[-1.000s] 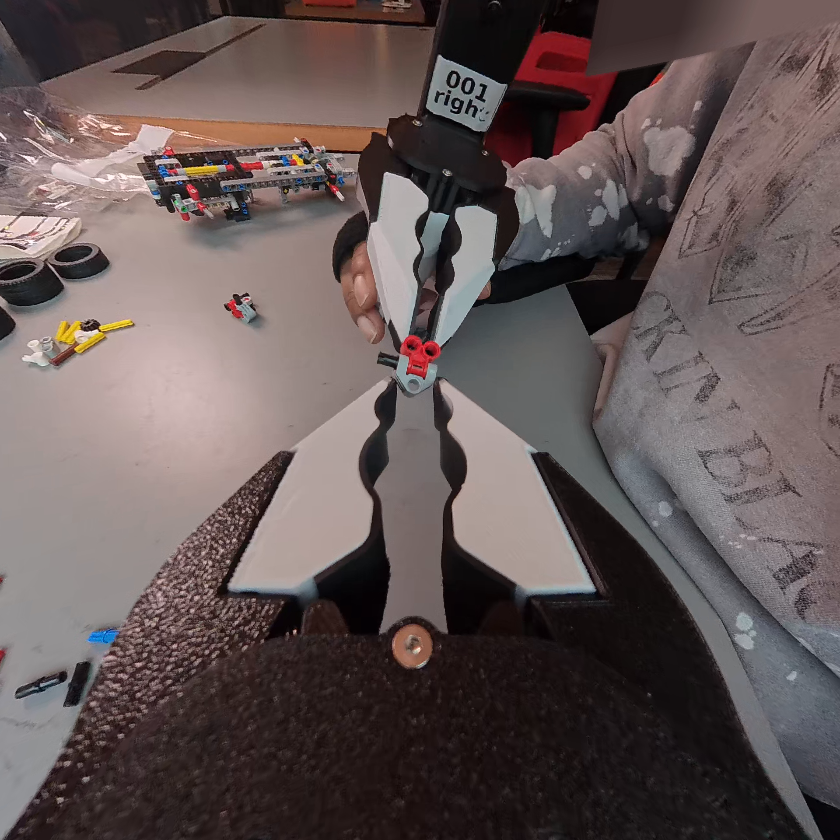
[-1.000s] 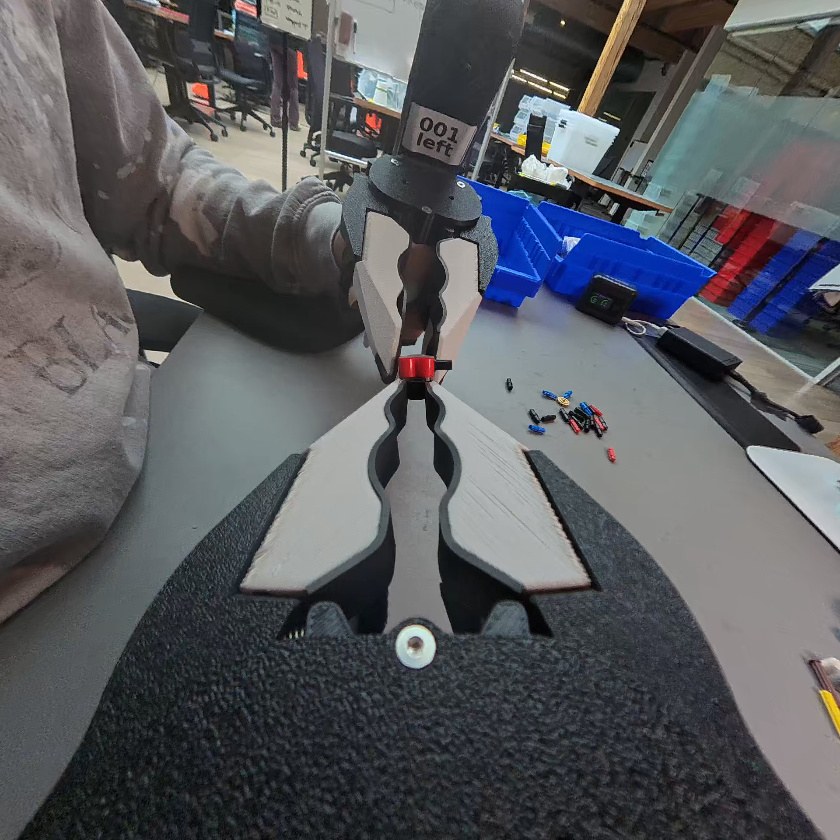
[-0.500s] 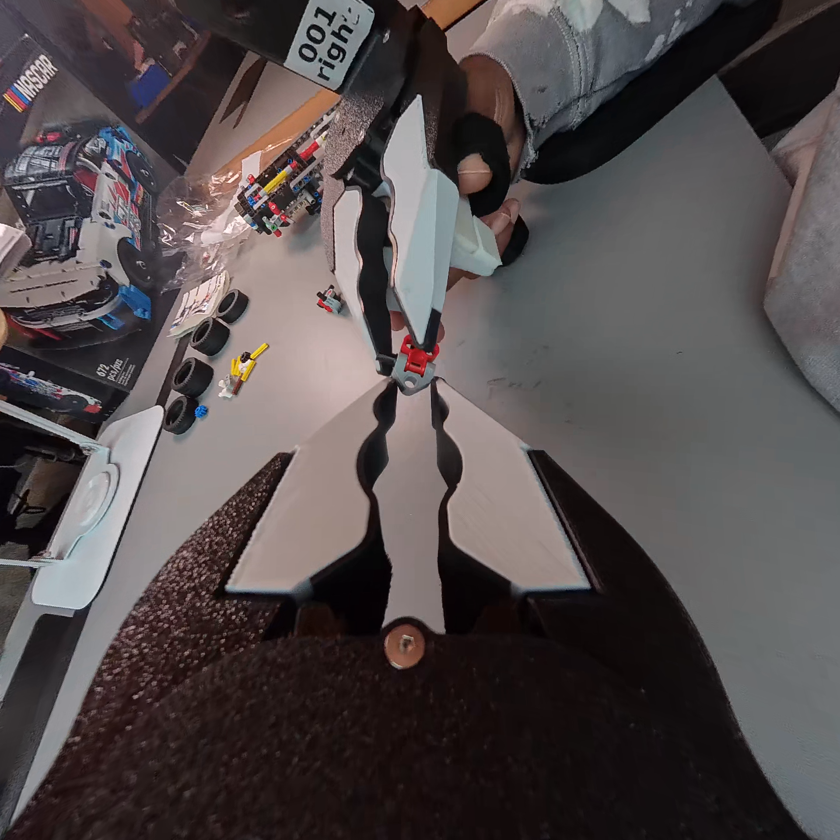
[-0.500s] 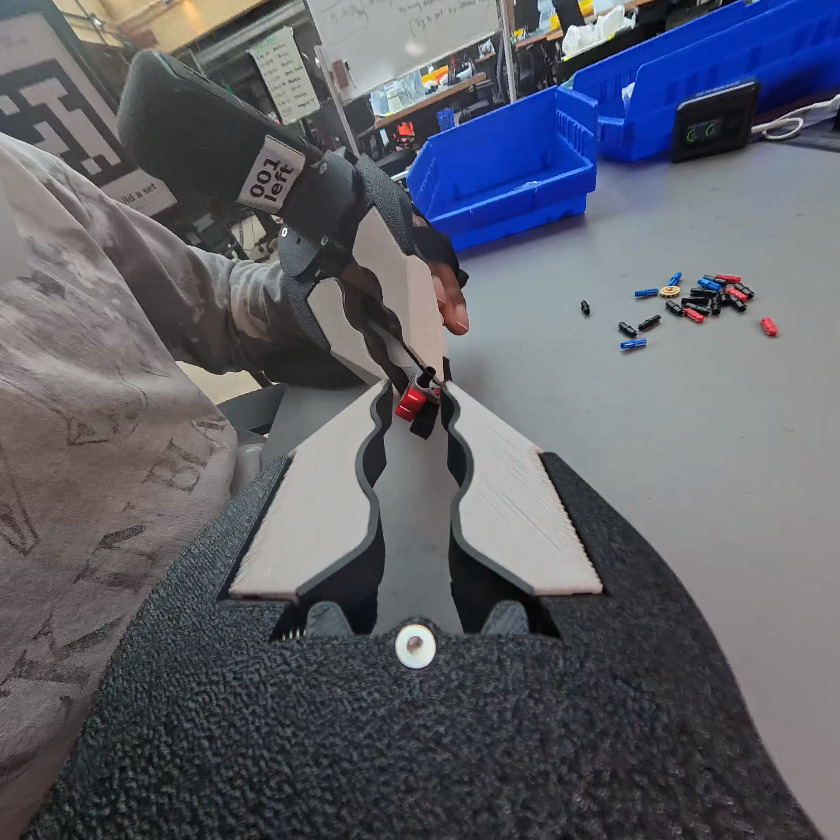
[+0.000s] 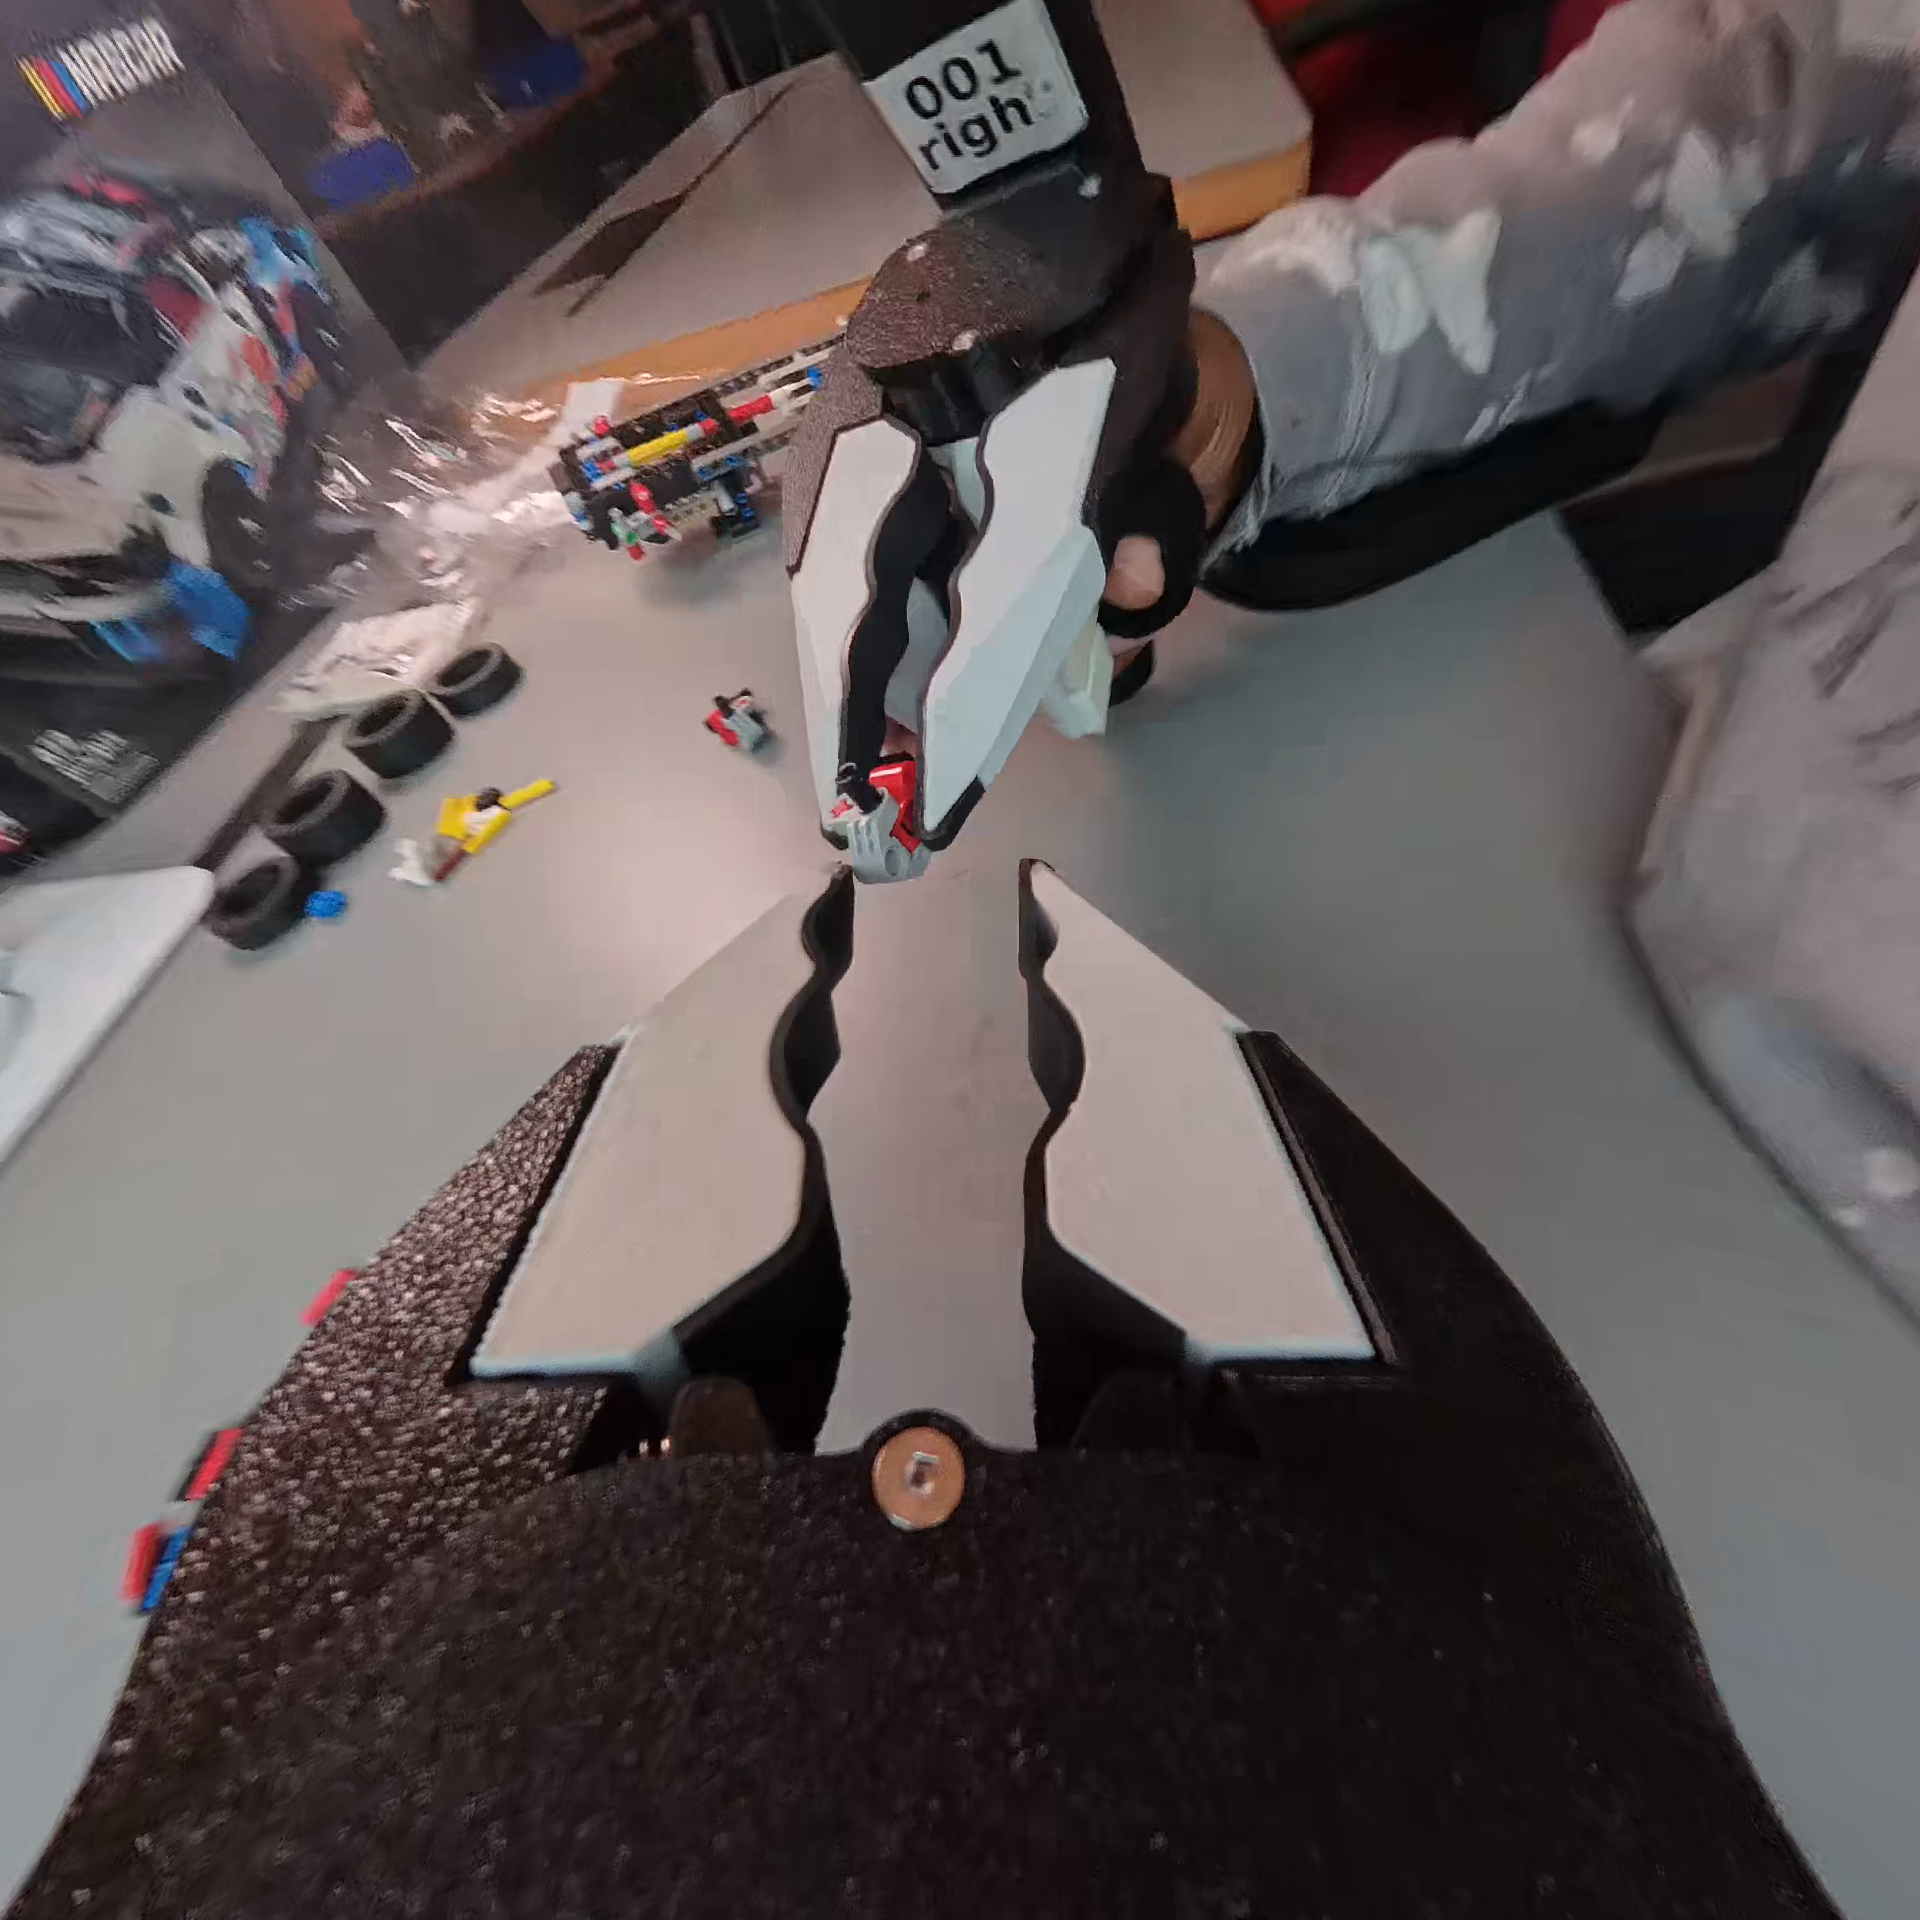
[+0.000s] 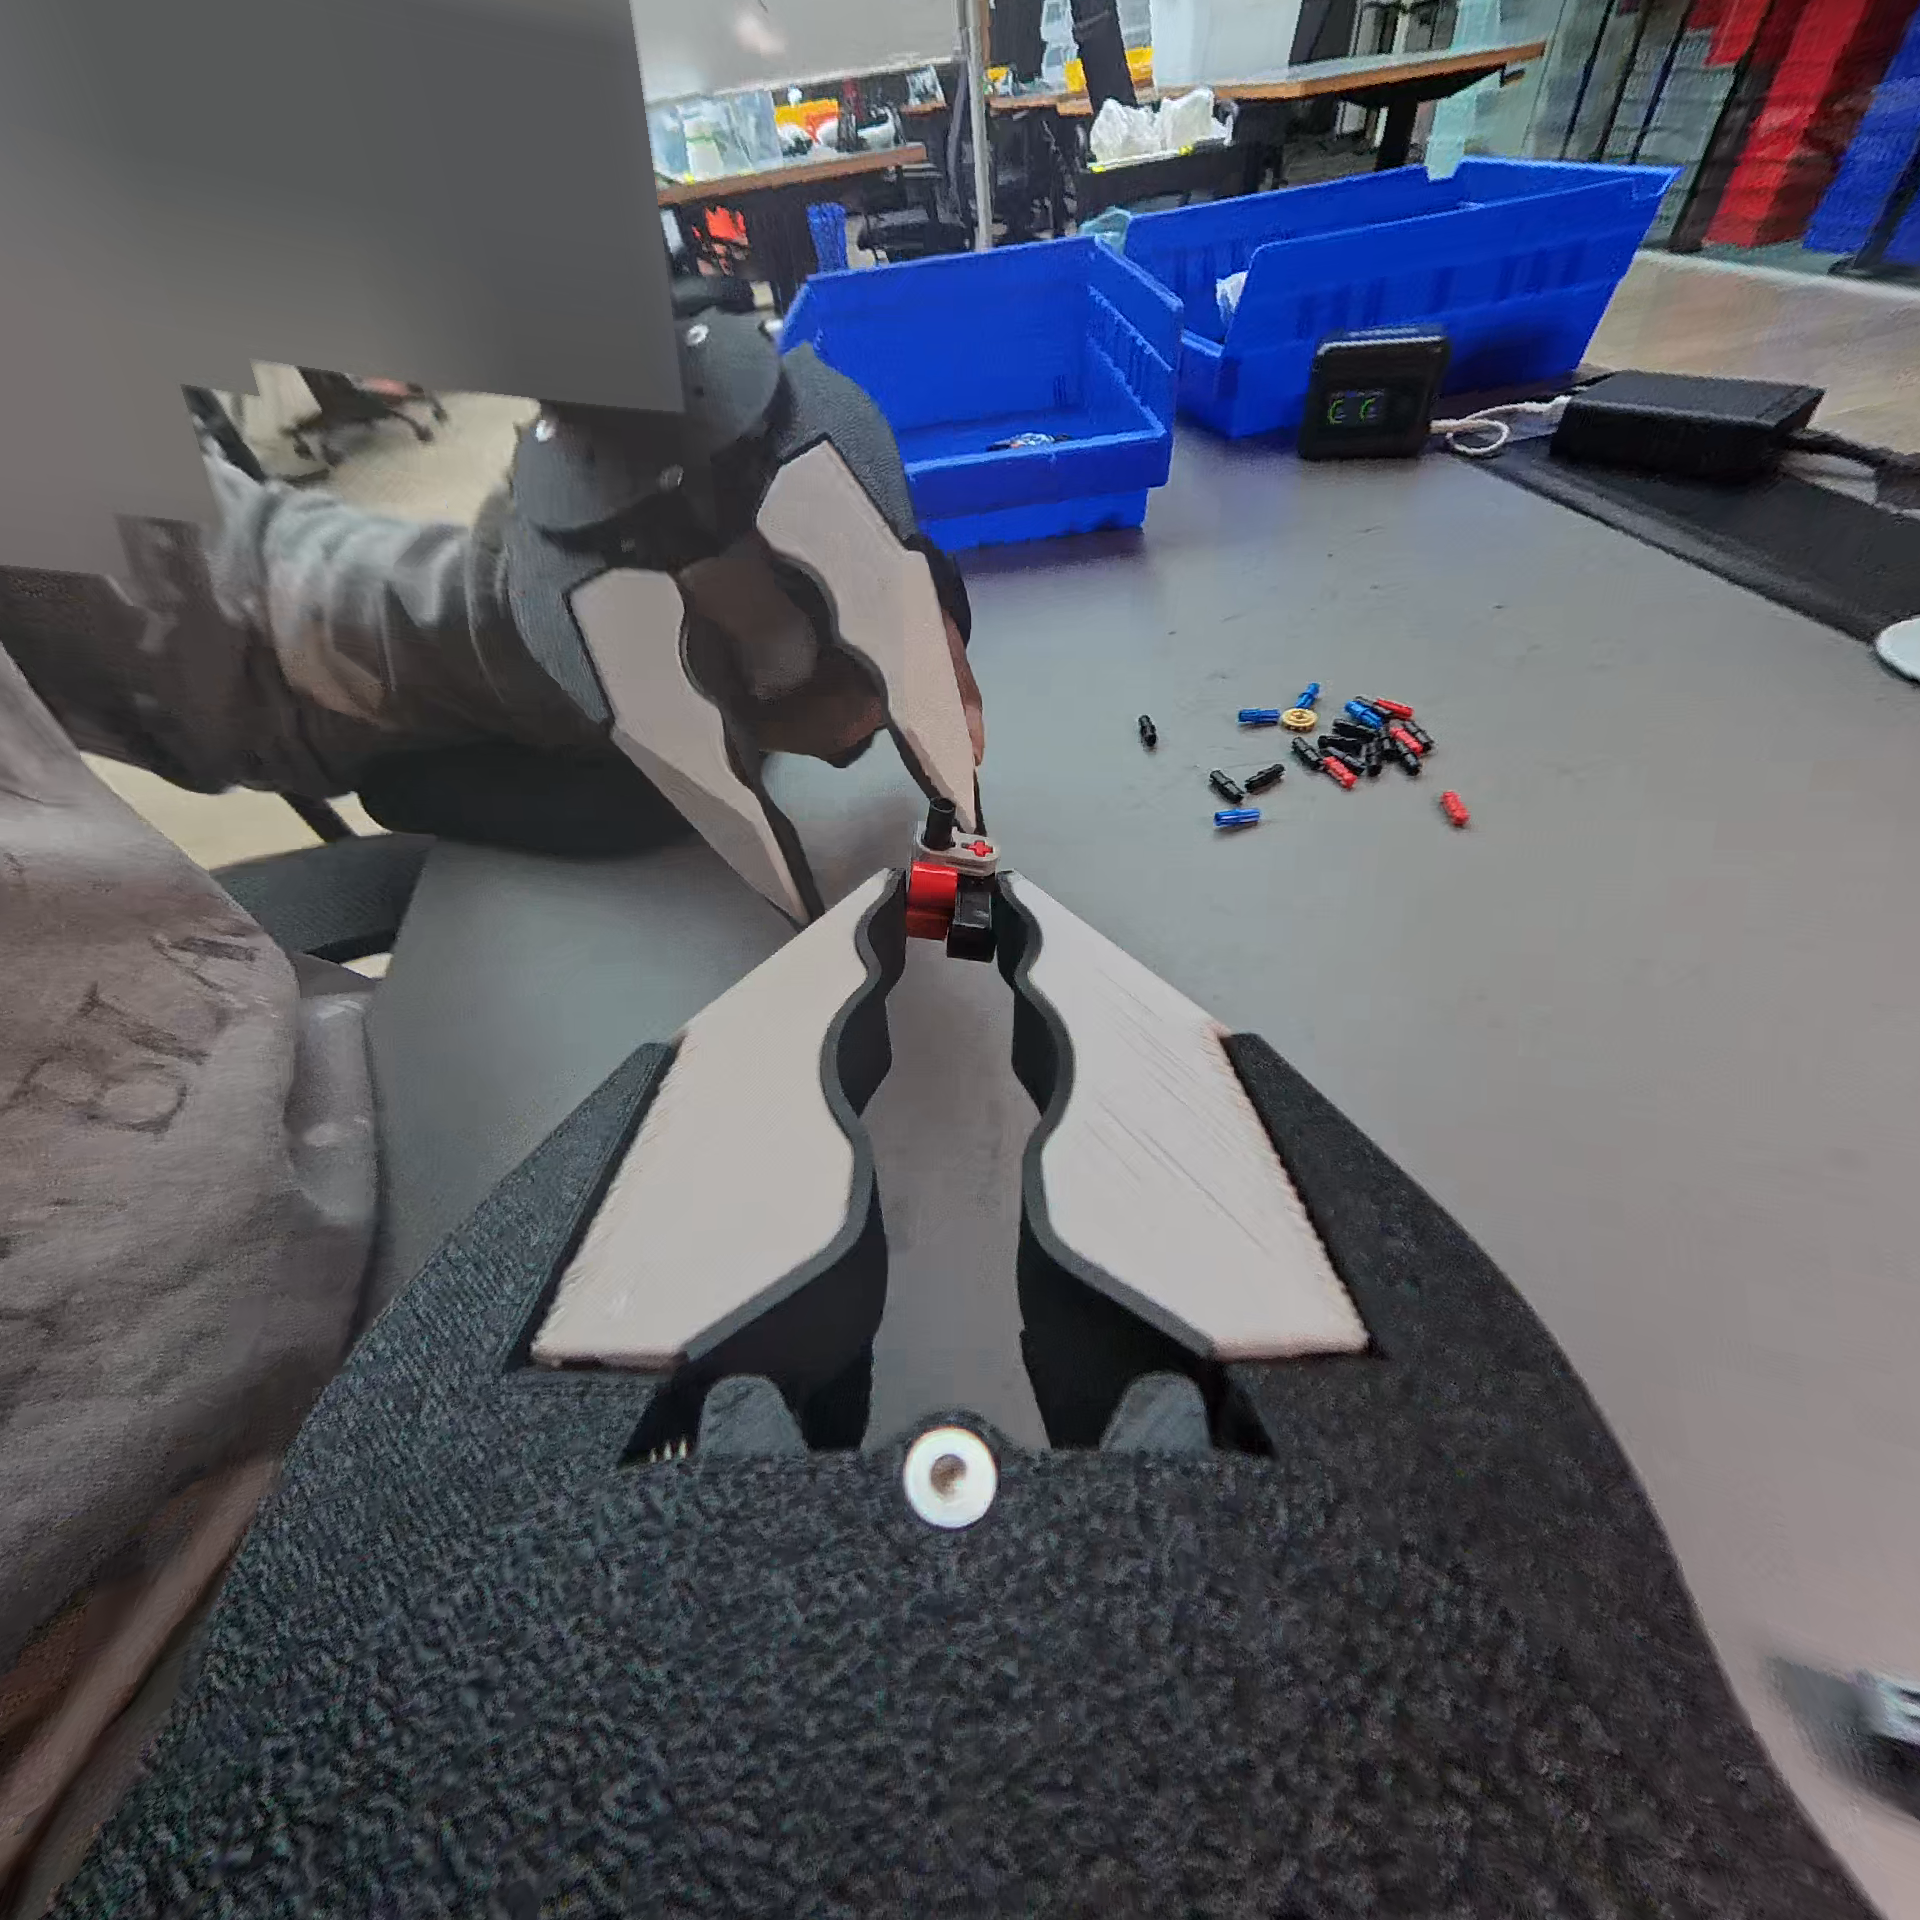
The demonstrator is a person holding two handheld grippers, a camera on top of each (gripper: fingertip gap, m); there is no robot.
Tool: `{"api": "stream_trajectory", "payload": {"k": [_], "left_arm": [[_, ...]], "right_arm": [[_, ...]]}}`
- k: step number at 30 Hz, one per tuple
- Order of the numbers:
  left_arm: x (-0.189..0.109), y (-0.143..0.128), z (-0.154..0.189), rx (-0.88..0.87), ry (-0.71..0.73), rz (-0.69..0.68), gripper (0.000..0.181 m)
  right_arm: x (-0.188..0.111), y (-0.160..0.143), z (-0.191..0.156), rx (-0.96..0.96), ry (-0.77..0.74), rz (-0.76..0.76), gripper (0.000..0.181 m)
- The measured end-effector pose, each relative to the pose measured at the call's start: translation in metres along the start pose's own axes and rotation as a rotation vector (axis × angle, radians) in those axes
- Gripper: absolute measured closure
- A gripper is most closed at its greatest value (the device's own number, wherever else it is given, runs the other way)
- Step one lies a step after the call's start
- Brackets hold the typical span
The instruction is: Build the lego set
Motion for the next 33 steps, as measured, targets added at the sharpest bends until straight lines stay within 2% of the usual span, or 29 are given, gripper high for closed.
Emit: {"api": "stream_trajectory", "payload": {"k": [1,3,6,9,14,16,18,19,21,22,23,24,33], "left_arm": [[-0.003,0.002,-0.001,-0.086,-0.042,0.052,0.15],[-0.008,0.007,-0.005,-0.185,-0.077,0.142,0.156],[-0.002,0.001,-0.007,-0.215,-0.076,0.112,0.165],[0.005,-0.006,-0.002,-0.148,-0.055,0.021,0.176],[0.002,-0.001,-0.001,-0.128,-0.062,0.034,0.176],[-0.004,0.011,-0.002,-0.146,-0.074,0.129,0.176],[-0.017,0.032,-0.003,-0.2,-0.113,0.319,0.177],[-0.023,0.041,-0.004,-0.222,-0.132,0.4,0.177],[-0.027,0.049,-0.004,-0.246,-0.151,0.48,0.177],[-0.026,0.05,-0.002,-0.253,-0.168,0.494,0.177],[-0.023,0.05,0.0,-0.261,-0.179,0.496,0.176],[-0.023,0.051,0.0,-0.26,-0.184,0.507,0.177],[-0.021,0.045,0.006,-0.139,-0.175,0.313,0.178]], "right_arm": [[0.0,-0.001,0.002,-0.08,-0.045,-0.008,0.166],[0.002,-0.007,0.001,-0.254,-0.119,-0.036,0.166],[0.008,-0.017,-0.006,-0.404,-0.154,-0.073,0.165],[0.01,-0.019,-0.01,-0.428,-0.15,-0.084,0.166],[0.006,-0.013,-0.013,-0.39,-0.119,-0.047,0.166],[0.001,0.0,-0.015,-0.304,-0.085,0.042,0.166],[-0.009,0.023,-0.018,-0.134,-0.023,0.192,0.163],[-0.012,0.03,-0.018,-0.087,-0.005,0.238,0.156],[-0.012,0.035,-0.022,-0.083,0.002,0.278,0.149],[-0.012,0.038,-0.025,-0.095,0.0,0.295,0.154],[-0.012,0.04,-0.028,-0.113,-0.001,0.311,0.163],[-0.012,0.041,-0.03,-0.136,-0.01,0.317,0.165],[-0.014,0.034,-0.031,-0.261,0.04,0.225,0.166]]}}
Point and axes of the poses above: each gripper's, where its closed fingertips meet, x out along the fingers, y out of its top, z = x × y across the jaws, the point moved 3 cm from there along -x, back along the fingers, and after that the axes turned 14 degrees about -y, right-handed, at the moved point
